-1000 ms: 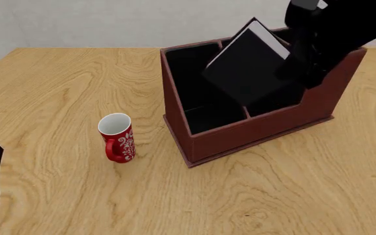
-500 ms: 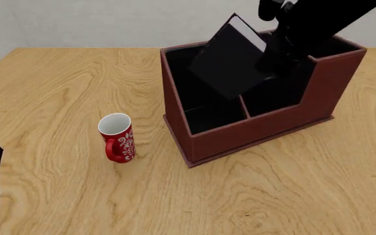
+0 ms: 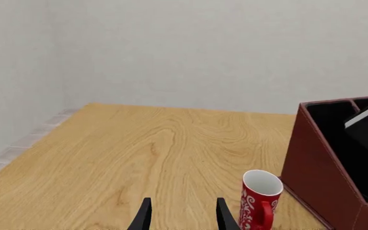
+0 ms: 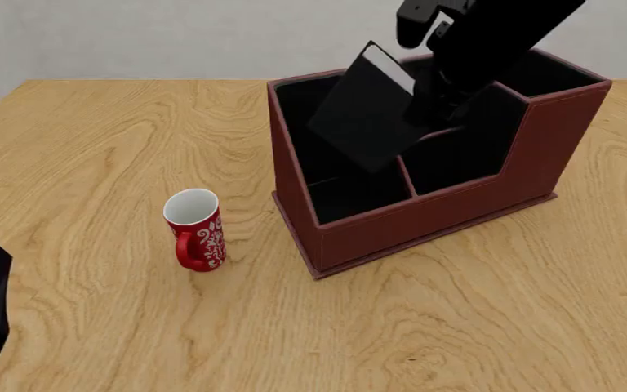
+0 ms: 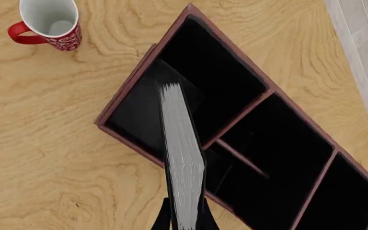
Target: Pick up the book and place it in the left compartment of the caddy.
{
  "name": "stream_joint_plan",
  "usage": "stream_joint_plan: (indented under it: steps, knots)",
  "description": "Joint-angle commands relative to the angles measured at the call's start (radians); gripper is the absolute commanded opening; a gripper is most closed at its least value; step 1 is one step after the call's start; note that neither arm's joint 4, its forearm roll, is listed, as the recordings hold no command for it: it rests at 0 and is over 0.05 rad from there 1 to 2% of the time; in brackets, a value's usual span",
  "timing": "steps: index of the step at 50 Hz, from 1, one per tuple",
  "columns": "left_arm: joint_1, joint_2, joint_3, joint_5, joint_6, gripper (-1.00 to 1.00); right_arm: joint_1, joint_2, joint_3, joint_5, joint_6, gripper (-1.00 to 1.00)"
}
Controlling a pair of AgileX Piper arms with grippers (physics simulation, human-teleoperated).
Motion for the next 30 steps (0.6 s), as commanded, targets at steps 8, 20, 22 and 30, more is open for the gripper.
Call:
stream_joint_plan:
  steps: [8,20,22,30]
  knots:
    - [0.004,0.000,0.011,-0.004,-0.009,1.00,0.001,0.043,-0.023,0.000,0.035,-1.00]
    - [0.010,0.018,0.020,-0.022,-0.014,1.00,0.019,0.085,-0.042,0.000,0.054,-1.00]
    - [0.012,0.020,0.024,-0.027,-0.016,1.00,0.020,0.095,-0.044,0.000,0.055,-1.00]
    - [0.019,0.009,0.038,-0.026,-0.016,1.00,0.037,0.119,-0.045,0.000,0.074,-1.00]
